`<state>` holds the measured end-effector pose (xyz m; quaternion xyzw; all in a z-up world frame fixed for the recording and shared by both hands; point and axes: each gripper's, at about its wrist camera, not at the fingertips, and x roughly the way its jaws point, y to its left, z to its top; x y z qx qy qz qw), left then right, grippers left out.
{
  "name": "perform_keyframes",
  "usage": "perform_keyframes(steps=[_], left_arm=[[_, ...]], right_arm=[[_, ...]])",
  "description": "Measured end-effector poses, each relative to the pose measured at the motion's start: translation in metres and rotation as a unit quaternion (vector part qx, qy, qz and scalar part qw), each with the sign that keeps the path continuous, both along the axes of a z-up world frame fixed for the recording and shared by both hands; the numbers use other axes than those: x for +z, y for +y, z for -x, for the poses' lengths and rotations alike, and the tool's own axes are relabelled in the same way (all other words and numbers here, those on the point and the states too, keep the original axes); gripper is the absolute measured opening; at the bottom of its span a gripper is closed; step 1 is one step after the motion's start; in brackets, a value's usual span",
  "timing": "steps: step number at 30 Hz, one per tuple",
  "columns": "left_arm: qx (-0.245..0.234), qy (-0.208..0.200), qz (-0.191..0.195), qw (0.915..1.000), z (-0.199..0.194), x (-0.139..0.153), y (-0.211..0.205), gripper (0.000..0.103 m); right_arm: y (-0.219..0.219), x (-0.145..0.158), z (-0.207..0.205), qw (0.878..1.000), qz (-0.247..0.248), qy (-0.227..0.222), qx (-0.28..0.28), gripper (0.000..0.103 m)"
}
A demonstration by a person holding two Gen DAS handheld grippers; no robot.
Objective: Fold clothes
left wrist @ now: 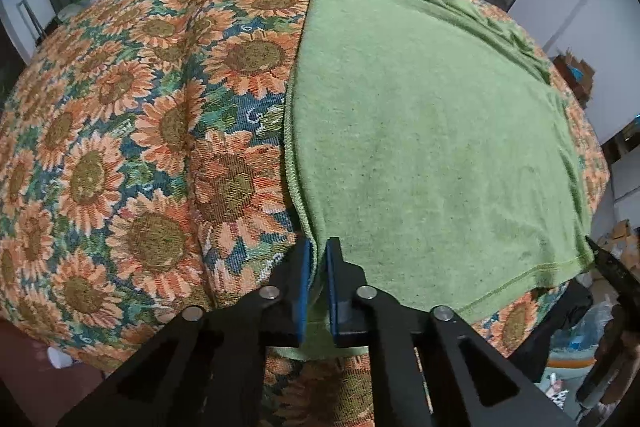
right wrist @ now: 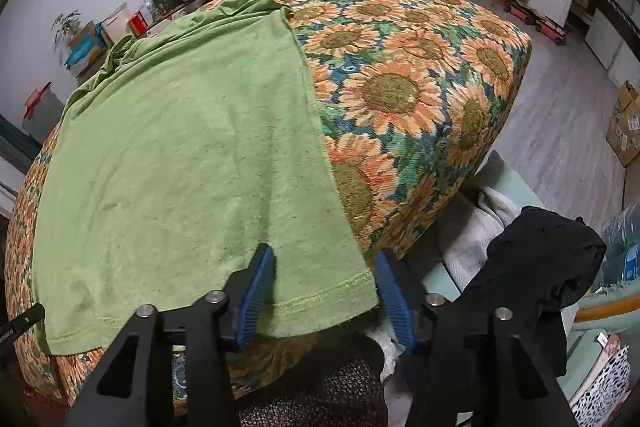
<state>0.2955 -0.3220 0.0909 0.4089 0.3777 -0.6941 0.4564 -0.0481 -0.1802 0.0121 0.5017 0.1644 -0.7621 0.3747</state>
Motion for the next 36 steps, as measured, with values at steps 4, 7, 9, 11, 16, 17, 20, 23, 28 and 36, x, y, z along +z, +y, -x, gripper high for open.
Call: perform_keyframes(steps=[4,7,9,11,16,17,20,23,28,36], left_arm=[[-0.009,-0.025,0.021,0.9994,-0.002,0.004,0.011,0.005],[-0.009,-0.037,0.037,0.9986,-0.008,0.012,0.017,0.004],[-0.007,-0.053,0.053,0.9972,-0.012,0.02,0.02,0.004],[-0.004,-0.08,0.072,0.9942,-0.02,0.026,0.024,0.003],[0.004,-0.078,0.049,0.9957,-0.025,0.015,0.02,0.003],[0.005,-0.078,0.043,0.9961,-0.023,0.012,0.019,0.003],[0.019,-0.075,0.029,0.9965,-0.02,0.007,0.012,0.004],[0.032,-0.07,0.017,0.9969,-0.019,0.008,0.007,0.017],[0.054,-0.045,-0.008,0.9975,-0.03,0.005,0.004,0.05],[0.041,-0.019,0.005,0.9989,-0.042,0.014,0.017,0.008]], right_arm=[[-0.004,0.003,-0.009,1.0,0.004,0.011,0.018,0.024],[-0.002,0.008,-0.012,1.0,0.019,0.0,0.017,0.0],[0.004,0.016,-0.013,0.999,0.04,0.005,0.01,0.0],[0.013,0.029,-0.011,0.998,0.06,0.017,-0.002,0.0],[0.036,0.031,0.019,0.997,0.04,0.034,-0.062,0.0],[0.039,0.024,0.026,0.997,0.027,0.027,-0.073,0.0],[0.045,0.006,0.03,0.996,0.01,0.009,-0.083,0.007],[0.05,-0.002,0.023,0.996,0.042,-0.038,-0.07,0.056],[0.046,-0.022,0.021,0.991,0.041,-0.088,-0.088,0.066],[0.05,-0.023,0.022,0.98,0.11,-0.141,-0.086,0.013]])
